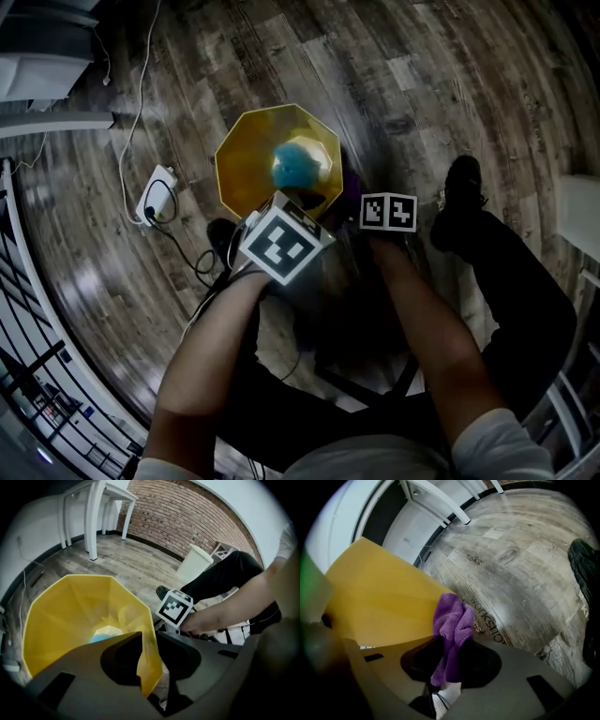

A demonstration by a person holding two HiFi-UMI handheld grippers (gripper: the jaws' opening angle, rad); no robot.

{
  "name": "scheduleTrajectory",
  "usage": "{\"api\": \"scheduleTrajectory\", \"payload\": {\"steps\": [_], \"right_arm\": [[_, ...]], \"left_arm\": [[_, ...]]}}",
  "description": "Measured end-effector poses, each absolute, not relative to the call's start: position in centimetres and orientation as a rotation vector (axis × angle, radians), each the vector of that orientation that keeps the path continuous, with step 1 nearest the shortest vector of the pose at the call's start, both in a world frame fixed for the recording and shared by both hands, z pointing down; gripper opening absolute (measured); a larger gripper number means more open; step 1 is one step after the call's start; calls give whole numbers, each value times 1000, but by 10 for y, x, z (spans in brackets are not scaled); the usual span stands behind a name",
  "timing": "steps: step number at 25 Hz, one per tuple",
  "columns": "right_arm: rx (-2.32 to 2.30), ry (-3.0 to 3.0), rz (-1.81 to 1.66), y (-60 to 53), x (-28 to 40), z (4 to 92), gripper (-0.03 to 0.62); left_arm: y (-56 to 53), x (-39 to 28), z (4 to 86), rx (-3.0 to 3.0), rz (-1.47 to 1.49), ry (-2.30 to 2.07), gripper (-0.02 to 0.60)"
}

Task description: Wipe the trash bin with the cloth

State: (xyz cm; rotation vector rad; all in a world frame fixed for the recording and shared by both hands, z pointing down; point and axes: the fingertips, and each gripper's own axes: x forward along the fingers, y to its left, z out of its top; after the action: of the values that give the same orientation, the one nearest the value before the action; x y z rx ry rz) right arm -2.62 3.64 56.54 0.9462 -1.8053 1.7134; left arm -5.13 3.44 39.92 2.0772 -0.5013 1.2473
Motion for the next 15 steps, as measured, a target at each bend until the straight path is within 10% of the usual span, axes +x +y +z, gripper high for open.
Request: {"api": "scheduleTrajectory", "payload": {"steps": [6,15], "right_arm": [[981,-1844,1768,45,-18,534,114],[1048,-1862,1880,62,-10,497,114]], "left_arm": [[50,-75,390,2204,1469,-435,185],[76,-112,404,2243,1759,-252,192]]}}
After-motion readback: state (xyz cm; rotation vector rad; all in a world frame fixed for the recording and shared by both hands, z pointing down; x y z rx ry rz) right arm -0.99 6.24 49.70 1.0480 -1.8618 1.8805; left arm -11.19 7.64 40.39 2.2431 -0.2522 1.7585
